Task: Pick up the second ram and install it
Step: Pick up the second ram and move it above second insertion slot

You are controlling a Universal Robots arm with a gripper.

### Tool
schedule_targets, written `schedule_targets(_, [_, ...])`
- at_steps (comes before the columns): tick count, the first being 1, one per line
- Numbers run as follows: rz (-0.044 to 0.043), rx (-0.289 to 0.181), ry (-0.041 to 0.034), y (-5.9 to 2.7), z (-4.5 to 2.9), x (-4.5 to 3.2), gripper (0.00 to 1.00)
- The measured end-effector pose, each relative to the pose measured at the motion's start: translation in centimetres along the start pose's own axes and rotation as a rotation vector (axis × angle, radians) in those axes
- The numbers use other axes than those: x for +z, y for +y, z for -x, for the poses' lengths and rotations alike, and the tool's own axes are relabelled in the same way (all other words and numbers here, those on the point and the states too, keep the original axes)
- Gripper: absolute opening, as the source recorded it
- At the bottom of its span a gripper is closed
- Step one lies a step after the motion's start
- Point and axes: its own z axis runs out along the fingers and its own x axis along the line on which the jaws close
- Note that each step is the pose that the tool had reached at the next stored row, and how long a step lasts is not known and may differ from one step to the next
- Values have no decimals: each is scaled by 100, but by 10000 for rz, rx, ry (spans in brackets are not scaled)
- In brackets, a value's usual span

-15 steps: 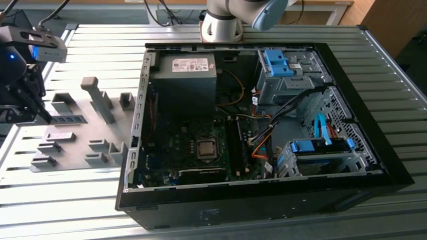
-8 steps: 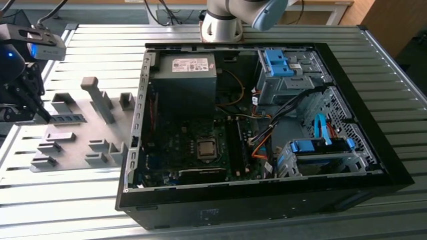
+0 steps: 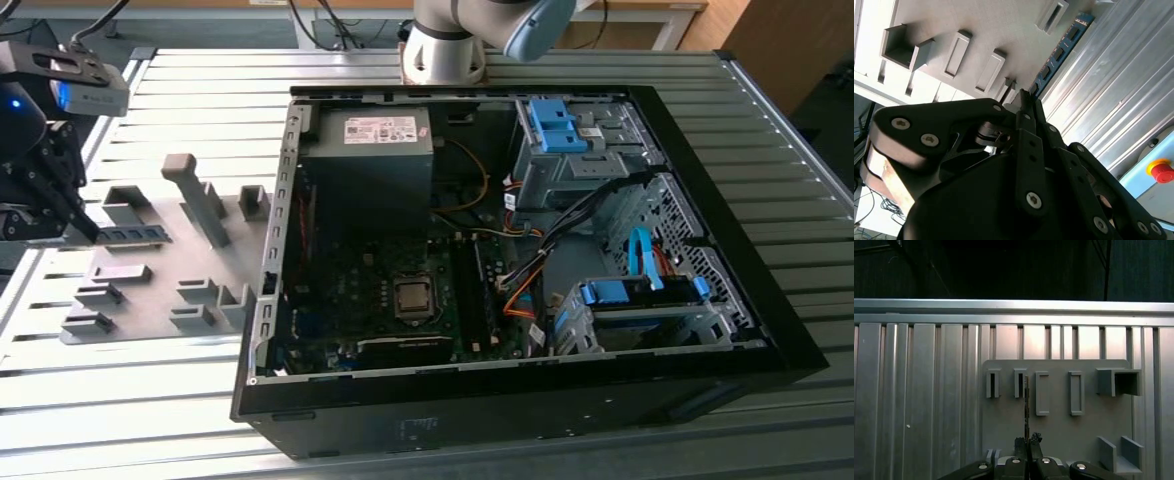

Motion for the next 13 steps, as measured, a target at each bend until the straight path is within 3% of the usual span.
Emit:
schedule_targets(5, [1, 0, 0, 1, 1, -44, 14])
schedule_targets(13, [1, 0, 1, 6, 3, -190, 14])
